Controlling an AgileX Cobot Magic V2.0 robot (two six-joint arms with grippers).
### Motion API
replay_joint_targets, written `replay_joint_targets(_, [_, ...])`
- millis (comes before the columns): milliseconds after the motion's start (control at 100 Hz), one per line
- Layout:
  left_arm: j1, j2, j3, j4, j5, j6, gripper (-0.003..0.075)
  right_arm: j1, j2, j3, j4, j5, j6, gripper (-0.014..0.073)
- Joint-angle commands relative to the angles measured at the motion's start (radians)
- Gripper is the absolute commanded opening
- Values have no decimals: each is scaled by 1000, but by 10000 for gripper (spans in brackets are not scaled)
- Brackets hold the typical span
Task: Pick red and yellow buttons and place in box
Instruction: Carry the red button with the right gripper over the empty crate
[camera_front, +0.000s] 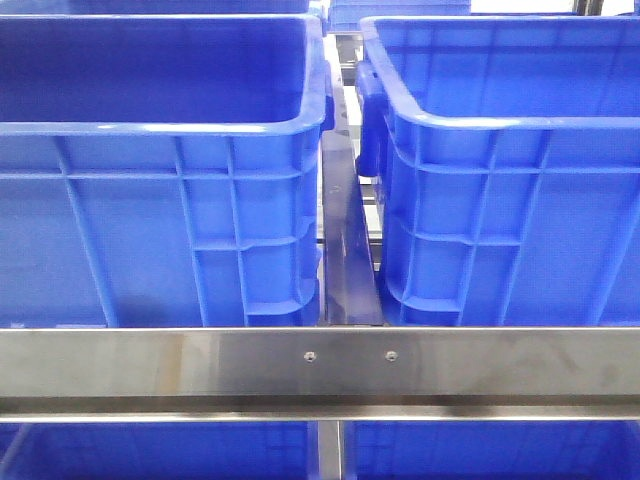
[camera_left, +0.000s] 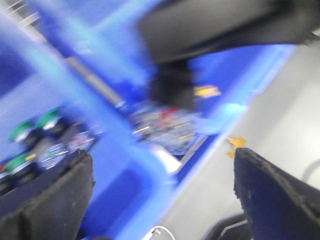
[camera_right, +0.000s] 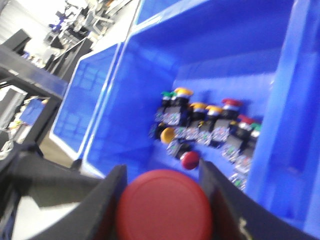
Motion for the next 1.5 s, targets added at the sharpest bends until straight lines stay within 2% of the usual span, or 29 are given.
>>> replay_joint_targets(0, [38, -43, -14, -5, -59, -15, 546, -2, -27, -30, 55, -18, -31, 199])
replay_joint_targets(190, [157, -138, 118, -5, -140, -25, 546, -2, -27, -30, 55, -33, -51, 199])
replay_joint_targets(380, [327, -304, 295, -5, -248, -69, 546, -2, -27, -30, 55, -46, -54, 199])
replay_joint_targets(630, [557, -540, 504, -5, -292, -71, 546, -2, -27, -30, 54, -46, -54, 199])
replay_joint_targets(800, [630, -680, 603, -5, -306, -71, 540, -2, -27, -30, 49, -50, -56, 199])
replay_joint_targets(870, [643, -731, 631, -1, -312, -71, 494, -2, -27, -30, 42, -74, -69, 199])
replay_joint_targets(960, [647, -777, 653, 3, -318, -71, 364, -2, -27, -30, 36, -137, -120, 199])
replay_joint_targets(1150, [647, -804, 664, 3, -321, -71, -22, -2, -27, -30, 36, -361, -253, 192])
replay_joint_targets(1330, [647, -804, 664, 3, -321, -71, -19, -2, -16, -30, 36, -679, -408, 192])
replay_joint_targets(1490, [647, -804, 664, 3, -321, -71, -19, -4, 51, -30, 33, -956, -418, 192])
